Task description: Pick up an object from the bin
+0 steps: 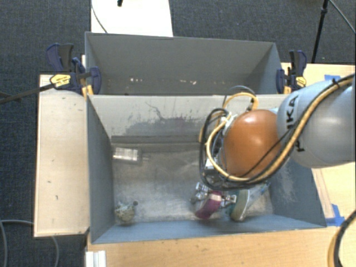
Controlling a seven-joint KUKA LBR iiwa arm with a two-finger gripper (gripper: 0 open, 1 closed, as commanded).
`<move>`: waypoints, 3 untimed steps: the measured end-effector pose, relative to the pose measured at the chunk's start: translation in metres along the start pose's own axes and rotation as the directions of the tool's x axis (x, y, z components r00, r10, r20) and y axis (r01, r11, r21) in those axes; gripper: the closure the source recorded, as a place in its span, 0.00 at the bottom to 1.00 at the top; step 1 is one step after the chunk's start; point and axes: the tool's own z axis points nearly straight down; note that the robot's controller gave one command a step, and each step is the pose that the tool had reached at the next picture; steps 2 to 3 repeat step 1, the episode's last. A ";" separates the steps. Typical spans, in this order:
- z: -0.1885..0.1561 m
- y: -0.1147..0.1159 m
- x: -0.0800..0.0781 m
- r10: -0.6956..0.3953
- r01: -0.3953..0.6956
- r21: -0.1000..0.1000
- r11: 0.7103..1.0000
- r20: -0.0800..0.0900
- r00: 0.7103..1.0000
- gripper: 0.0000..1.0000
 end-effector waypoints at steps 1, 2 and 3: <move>-0.129 0.010 -0.012 -0.009 0.009 -0.002 1.000 -0.004 1.000 1.00; -0.129 0.010 -0.012 -0.009 0.009 -0.002 1.000 -0.004 1.000 1.00; -0.129 0.010 -0.012 -0.009 0.009 -0.002 1.000 -0.004 1.000 1.00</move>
Offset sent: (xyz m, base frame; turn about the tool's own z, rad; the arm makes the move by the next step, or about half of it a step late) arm -0.0073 0.0132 0.1253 -0.0124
